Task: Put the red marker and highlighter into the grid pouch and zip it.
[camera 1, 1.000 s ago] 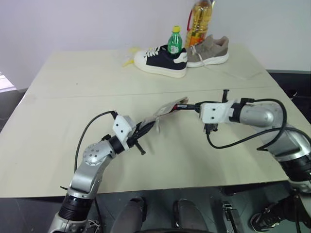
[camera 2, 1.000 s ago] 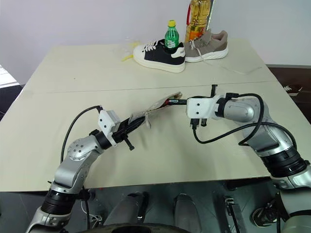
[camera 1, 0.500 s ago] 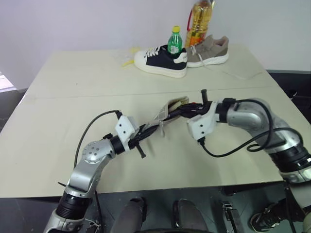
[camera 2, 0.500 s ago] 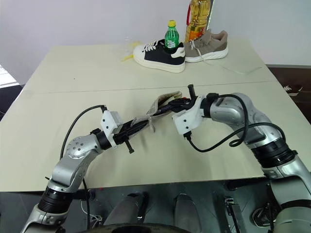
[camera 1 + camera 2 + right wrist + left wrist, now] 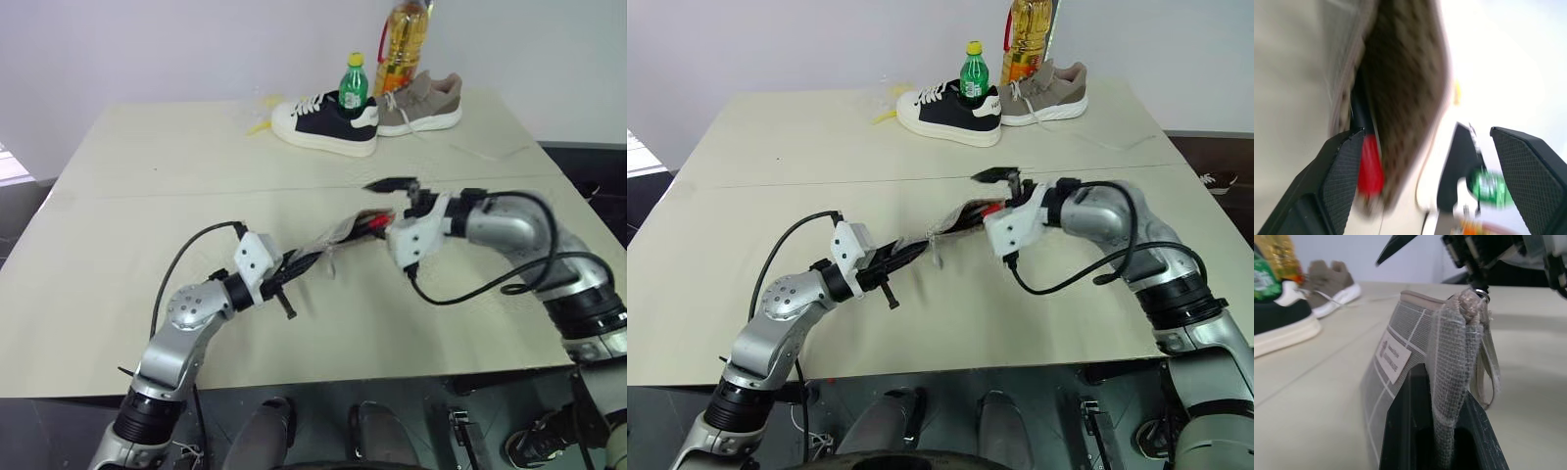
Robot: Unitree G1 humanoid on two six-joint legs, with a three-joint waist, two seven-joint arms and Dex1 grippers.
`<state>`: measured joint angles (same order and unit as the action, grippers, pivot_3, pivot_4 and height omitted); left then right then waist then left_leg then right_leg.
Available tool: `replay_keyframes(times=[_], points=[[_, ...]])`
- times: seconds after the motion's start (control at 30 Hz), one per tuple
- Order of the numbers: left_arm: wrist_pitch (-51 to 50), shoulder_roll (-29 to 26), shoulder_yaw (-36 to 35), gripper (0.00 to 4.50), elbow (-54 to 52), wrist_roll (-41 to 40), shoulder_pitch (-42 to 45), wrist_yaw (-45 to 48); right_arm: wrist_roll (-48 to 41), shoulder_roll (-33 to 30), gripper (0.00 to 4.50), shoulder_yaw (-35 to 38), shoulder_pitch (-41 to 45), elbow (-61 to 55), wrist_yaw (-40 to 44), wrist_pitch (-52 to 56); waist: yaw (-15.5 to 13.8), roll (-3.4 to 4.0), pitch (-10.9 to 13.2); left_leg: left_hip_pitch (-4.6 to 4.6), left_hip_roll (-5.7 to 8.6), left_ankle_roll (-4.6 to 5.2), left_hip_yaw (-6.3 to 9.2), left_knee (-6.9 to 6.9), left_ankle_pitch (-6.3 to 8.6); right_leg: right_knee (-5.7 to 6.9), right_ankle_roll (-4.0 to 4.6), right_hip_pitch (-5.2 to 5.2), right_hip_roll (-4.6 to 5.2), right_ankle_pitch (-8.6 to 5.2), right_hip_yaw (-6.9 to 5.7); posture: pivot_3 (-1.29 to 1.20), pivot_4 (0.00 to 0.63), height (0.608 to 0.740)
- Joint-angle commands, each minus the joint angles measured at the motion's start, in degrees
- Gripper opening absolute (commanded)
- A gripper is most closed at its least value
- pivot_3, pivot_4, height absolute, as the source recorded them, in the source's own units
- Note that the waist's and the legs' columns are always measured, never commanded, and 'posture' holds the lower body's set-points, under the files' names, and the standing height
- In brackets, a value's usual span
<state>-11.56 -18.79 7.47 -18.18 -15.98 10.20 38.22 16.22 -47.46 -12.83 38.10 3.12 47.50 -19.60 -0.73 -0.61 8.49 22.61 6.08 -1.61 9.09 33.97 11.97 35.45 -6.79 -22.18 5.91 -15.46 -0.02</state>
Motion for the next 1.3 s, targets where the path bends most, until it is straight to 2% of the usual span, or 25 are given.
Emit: replay_keyframes(times=[0.03, 0.17, 0.3, 0.47, 0.6, 0.7, 0.87, 0.93, 1.07, 1.3], points=[[2.69, 2.86, -3.83, 0.0, 1.93, -0.27, 2.9, -4.84, -14.37, 3.35, 4.26, 8.52, 1.51, -3.79, 2.1, 16.78, -0.02, -0.01, 0.0, 0.0, 0.0, 0.0, 0.01, 0.01, 0.0, 0.01, 0.02, 0.0, 0.0, 0.01, 0.0, 0.0, 0.15, 0.734], [3.15, 6.36, -5.68, 0.0, 4.63, -2.41, 5.35, -6.96, -30.82, 7.17, 4.26, 13.98, 0.06, -10.73, 4.47, 39.48, -0.01, -0.01, -0.01, 0.01, -0.01, 0.0, 0.03, 0.04, -0.01, 0.02, 0.04, 0.0, -0.01, 0.04, 0.0, 0.0, 0.15, 0.734], [3.79, 9.32, -5.5, 0.0, 7.01, -3.04, 7.63, -7.52, -38.3, 10.43, 4.26, 12.34, -5.16, -17.71, 2.61, 55.68, -0.1, -0.07, -0.04, 0.01, -0.01, 0.01, 0.08, 0.03, 0.0, 0.01, 0.04, 0.01, -0.01, 0.04, -0.03, 0.0, 0.15, 0.734], [4.97, 10.69, -4.69, 0.0, 8.88, -1.97, 8.67, -7.93, -43.98, 21.04, 4.26, 12.66, -5.4, -21.81, -7.6, 67.7, 0.26, -0.03, -0.03, 0.04, 0.0, 0.01, 0.0, 0.04, 0.0, 0.1, 0.04, -0.11, 0.0, 0.05, 0.02, 0.0, 0.15, 0.734], [5.58, 11.4, -4.28, 0.0, 9.54, -1.66, 8.97, -8.28, -45.11, 25.05, 4.26, 12.0, -4.13, -22.64, -11.54, 71.77, -0.03, -0.02, -0.04, 0.03, -0.01, -0.01, 0.03, 0.05, -0.01, 0.15, 0.05, -0.11, -0.03, 0.06, 0.01, 0.0, 0.15, 0.734], [6.14, 11.61, -3.77, 0.0, 10.04, -1.23, 9.04, -8.38, -45.39, 27.58, 3.51, 10.91, -2.82, -22.16, -13.99, 73.27, -0.02, -0.03, -0.04, 0.03, 0.05, 0.0, 0.06, 0.09, -0.01, 0.12, 0.05, -0.05, -0.02, 0.06, 0.01, 0.0, 0.15, 0.734], [6.43, 11.45, -3.85, 0.0, 10.01, -1.08, 8.71, -8.33, -45.18, 28.36, 0.86, 10.92, -1.5, -21.17, -15.96, 74.29, 0.05, -0.03, -0.04, 0.03, 0.05, 0.0, 0.06, 0.07, -0.01, 0.14, 0.04, -0.07, -0.02, 0.07, 0.01, 0.0, 0.15, 0.734], [6.57, 11.08, -3.8, 0.0, 9.9, -0.74, 8.26, -8.15, -45.18, 28.04, 0.01, 11.08, -0.95, -20.83, -16.21, 74.33, 0.08, -0.03, -0.04, 0.03, 0.05, 0.0, 0.05, 0.08, -0.01, 0.14, 0.04, -0.07, -0.02, 0.07, 0.0, 0.0, 0.15, 0.734], [7.39, 9.32, -3.12, 0.0, 9.63, 0.78, 7.15, -7.28, -43.54, 25.65, 0.01, 11.27, 0.37, -19.47, -16.37, 73.1, 0.14, -0.03, -0.04, 0.02, 0.04, 0.0, 0.05, 0.06, -0.01, 0.15, 0.03, -0.09, -0.03, 0.07, 0.0, 0.0, 0.15, 0.734], [12.74, 0.67, -1.49, 0.0, 10.12, 7.6, 2.74, -3.81, -33.62, 10.32, 0.01, 11.47, 6.66, -8.95, -12.24, 61.19, 0.05, -0.02, -0.04, 0.02, 0.03, 0.0, -0.01, 0.06, -0.01, 0.12, 0.03, -0.08, -0.02, 0.07, 0.0, 0.0, 0.15, 0.734]])
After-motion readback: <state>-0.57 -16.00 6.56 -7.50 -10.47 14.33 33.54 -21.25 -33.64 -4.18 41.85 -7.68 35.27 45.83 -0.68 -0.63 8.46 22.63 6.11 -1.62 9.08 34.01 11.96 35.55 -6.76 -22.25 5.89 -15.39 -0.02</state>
